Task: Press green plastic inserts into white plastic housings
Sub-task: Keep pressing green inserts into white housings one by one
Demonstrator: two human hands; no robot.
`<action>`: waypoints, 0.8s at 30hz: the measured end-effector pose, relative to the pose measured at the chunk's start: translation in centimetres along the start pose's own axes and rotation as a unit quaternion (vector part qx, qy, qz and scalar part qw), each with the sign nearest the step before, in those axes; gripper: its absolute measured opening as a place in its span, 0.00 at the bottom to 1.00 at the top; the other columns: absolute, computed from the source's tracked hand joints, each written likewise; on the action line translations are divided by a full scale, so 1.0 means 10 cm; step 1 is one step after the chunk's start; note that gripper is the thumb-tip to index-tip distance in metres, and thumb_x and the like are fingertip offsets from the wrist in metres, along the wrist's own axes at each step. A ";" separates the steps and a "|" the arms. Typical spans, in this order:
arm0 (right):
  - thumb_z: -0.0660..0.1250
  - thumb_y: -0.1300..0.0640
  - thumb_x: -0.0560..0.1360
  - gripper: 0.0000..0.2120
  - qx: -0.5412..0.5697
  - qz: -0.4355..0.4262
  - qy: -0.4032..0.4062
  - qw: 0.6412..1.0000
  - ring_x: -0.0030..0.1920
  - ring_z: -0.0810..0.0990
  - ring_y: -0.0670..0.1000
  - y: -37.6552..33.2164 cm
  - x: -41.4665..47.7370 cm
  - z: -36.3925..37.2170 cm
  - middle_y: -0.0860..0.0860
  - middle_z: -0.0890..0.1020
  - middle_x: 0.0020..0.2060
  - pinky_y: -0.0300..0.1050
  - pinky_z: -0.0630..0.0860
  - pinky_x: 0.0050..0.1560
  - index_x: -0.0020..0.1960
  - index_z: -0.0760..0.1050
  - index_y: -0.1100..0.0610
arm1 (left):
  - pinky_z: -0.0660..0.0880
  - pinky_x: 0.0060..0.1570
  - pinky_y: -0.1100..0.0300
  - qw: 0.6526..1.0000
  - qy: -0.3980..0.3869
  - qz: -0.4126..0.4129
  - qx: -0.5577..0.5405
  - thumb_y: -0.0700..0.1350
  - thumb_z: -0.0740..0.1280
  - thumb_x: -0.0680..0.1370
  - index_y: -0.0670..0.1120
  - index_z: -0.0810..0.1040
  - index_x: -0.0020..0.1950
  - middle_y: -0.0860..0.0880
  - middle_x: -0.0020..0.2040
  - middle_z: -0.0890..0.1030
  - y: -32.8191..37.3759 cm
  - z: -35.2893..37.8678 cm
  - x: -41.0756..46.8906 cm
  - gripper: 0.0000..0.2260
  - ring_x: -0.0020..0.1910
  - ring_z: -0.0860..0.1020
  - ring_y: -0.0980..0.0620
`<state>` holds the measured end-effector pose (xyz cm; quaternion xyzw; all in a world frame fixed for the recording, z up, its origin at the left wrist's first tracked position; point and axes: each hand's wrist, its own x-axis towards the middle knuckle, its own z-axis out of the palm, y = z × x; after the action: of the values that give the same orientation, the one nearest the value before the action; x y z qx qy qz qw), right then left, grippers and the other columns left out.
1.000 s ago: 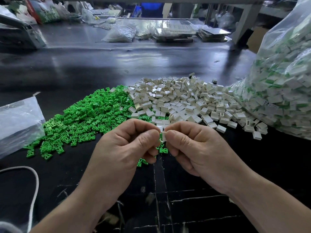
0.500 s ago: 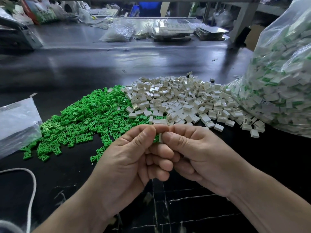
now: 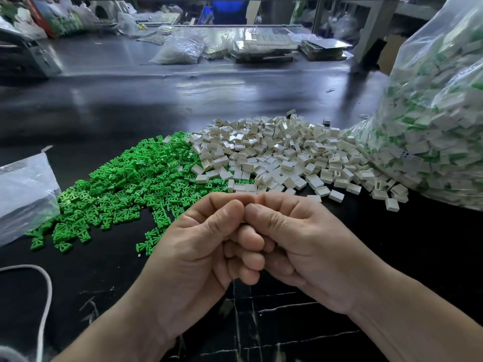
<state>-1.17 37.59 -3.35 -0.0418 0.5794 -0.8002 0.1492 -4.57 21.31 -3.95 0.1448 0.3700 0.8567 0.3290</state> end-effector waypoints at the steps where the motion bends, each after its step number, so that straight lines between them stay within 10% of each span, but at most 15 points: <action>1: 0.66 0.50 0.77 0.17 -0.002 0.002 0.004 1.000 0.22 0.63 0.45 0.00 0.00 0.01 0.51 0.73 0.29 0.34 0.57 0.18 0.51 0.74 0.66 | 0.78 0.25 0.60 1.000 0.005 0.004 0.007 0.44 0.75 0.71 0.44 0.83 0.50 0.42 0.32 0.82 0.00 0.00 0.00 0.10 0.27 0.82 0.49; 18: 0.64 0.51 0.81 0.14 0.005 -0.016 0.027 0.999 0.22 0.70 0.45 0.05 0.05 0.04 0.51 0.76 0.29 0.35 0.61 0.18 0.49 0.76 0.63 | 0.77 0.25 0.60 0.990 0.075 0.050 0.105 0.44 0.66 0.75 0.43 0.83 0.51 0.40 0.33 0.81 0.02 0.01 0.02 0.09 0.27 0.80 0.47; 24: 0.66 0.56 0.69 0.04 0.180 -0.069 0.015 0.981 0.23 0.72 0.47 -0.08 0.08 -0.15 0.53 0.77 0.34 0.34 0.66 0.18 0.40 0.73 0.56 | 0.76 0.27 0.60 0.902 0.202 0.131 0.359 0.43 0.65 0.79 0.50 0.81 0.46 0.42 0.34 0.82 0.15 -0.16 -0.01 0.06 0.29 0.79 0.46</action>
<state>-2.49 38.96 -3.20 -0.0420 0.4241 -0.9001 0.0900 -5.95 19.62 -3.91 0.1239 0.6889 0.7119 0.0578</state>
